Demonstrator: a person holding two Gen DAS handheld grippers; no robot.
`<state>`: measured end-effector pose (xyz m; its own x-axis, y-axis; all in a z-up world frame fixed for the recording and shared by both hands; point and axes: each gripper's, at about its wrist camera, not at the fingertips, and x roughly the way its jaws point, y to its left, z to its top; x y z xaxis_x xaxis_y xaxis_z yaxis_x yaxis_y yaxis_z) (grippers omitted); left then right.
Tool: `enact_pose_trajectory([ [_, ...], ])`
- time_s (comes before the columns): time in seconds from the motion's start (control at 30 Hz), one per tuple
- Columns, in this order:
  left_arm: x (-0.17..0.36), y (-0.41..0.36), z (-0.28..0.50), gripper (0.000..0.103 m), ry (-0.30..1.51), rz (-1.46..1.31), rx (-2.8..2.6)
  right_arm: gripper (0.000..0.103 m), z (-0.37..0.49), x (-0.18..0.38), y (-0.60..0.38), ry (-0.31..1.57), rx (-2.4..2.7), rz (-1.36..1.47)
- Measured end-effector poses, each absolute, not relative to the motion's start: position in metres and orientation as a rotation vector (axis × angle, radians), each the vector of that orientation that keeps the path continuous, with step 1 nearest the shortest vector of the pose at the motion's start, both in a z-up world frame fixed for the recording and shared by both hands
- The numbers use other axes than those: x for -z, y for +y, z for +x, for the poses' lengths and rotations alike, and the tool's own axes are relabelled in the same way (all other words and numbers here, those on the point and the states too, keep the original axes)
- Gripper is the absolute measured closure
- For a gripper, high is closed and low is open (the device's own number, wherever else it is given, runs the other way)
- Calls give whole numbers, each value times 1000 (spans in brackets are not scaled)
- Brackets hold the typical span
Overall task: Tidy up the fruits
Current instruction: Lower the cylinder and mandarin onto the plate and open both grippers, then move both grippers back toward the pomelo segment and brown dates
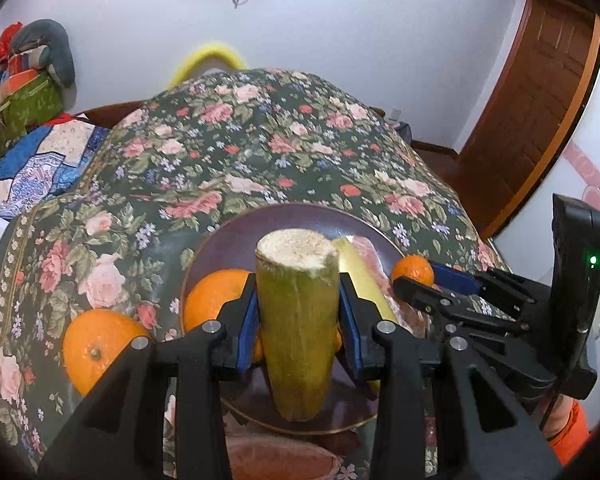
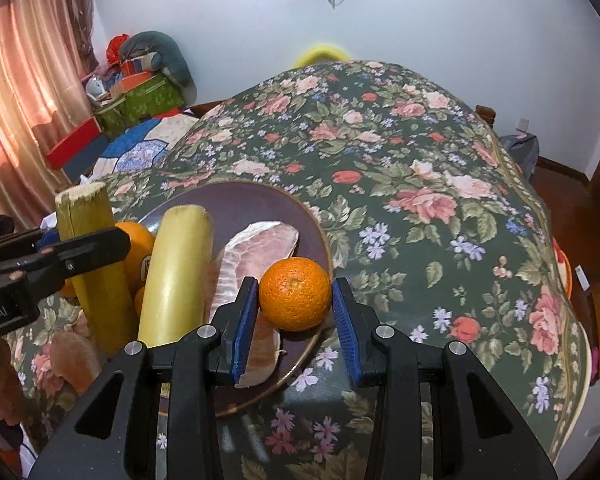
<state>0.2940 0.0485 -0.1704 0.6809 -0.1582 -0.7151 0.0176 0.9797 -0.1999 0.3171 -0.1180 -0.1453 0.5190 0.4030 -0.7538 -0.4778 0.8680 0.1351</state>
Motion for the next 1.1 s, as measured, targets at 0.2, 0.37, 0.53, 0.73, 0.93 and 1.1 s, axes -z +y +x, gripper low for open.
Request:
enact_pose_trajectory([
  [0.2, 162, 50, 291, 67, 800, -179, 101, 64, 319, 144, -119, 885, -518, -87],
  [0.37, 159, 49, 284, 64, 806, -167, 95, 52, 314, 135, -122, 863, -506, -90],
  [0.53, 153, 50, 269, 59, 813, -159, 93, 52, 302, 122, -125, 839, -507, -98],
  [0.73, 147, 51, 242, 54, 805, -131, 76, 52, 280, 103, -128, 805, -520, -94],
  [0.93, 146, 55, 212, 54, 817, -118, 61, 51, 258, 89, -126, 784, -538, -70],
  [1.1, 147, 57, 188, 45, 830, -97, 50, 51, 241, 82, -116, 771, -555, -85],
])
